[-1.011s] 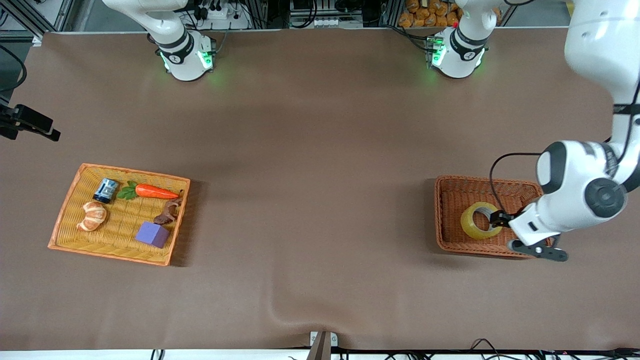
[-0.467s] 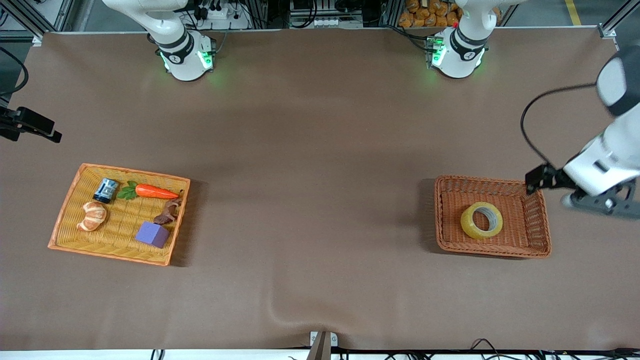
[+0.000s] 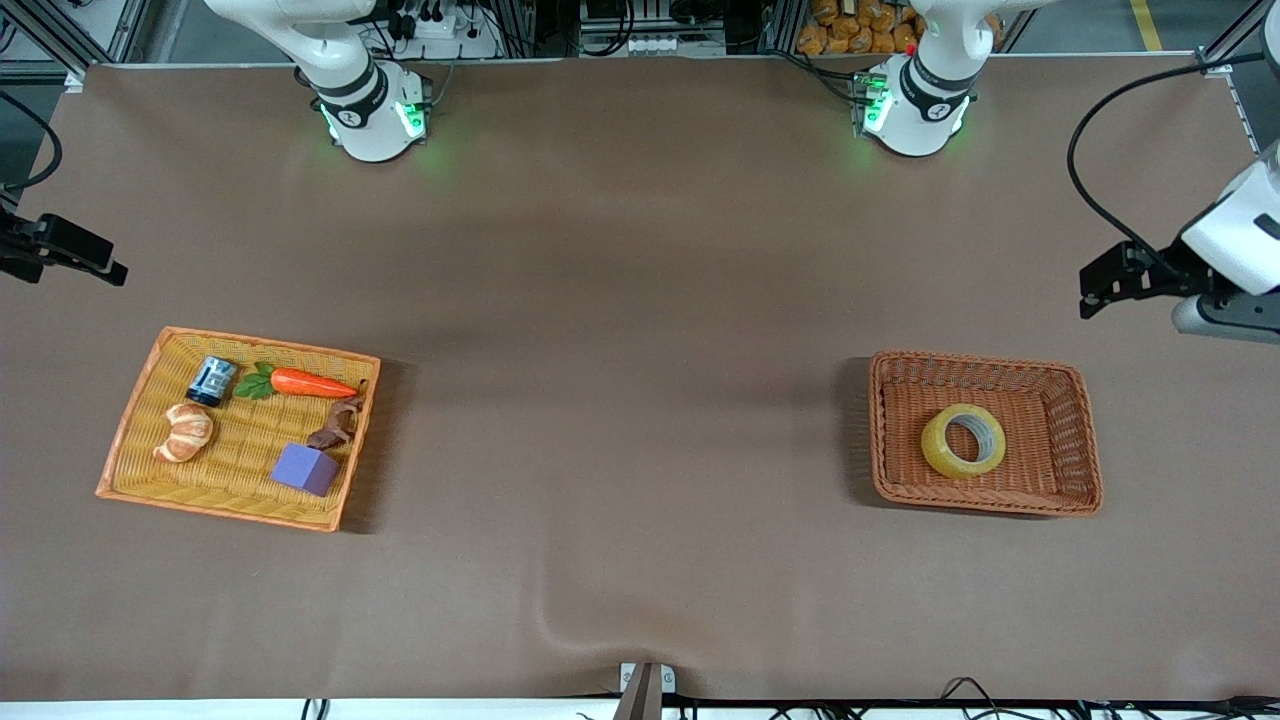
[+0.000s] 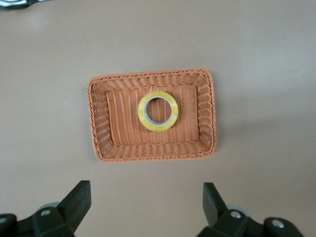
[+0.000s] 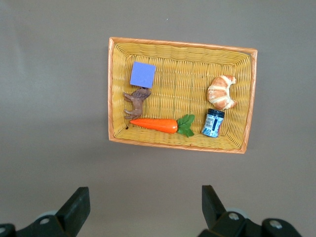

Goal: Transfer tape with both arms

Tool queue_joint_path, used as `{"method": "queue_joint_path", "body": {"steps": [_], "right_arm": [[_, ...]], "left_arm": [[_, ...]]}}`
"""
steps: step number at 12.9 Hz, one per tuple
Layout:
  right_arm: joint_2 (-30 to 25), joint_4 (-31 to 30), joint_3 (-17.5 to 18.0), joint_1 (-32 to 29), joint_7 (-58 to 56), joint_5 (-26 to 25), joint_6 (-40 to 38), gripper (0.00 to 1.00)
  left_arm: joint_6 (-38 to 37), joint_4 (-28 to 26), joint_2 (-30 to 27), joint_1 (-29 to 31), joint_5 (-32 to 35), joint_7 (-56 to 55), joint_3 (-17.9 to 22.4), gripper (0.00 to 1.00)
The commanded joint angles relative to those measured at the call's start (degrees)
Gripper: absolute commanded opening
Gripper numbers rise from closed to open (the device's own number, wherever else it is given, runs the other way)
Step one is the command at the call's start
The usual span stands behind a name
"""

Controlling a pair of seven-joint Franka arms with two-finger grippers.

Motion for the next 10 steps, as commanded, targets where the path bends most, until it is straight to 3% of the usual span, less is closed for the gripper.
{"method": "queue_joint_path", "body": {"steps": [1,10], "right_arm": [[0.05,0.85,0.64,2.57,-0.03,-3.75,-0.76,1.00],[-0.30,0.24,0.38,1.79,0.15,-2.70,-0.94,1.00]], "left_arm": [[-3.72,-1.45,-2.55,-7.42,-0.97,-2.81,7.55,1.00],[-4.26,-2.33,-3.52,-5.42,-1.85,-2.29,8.10,1.00]]}}
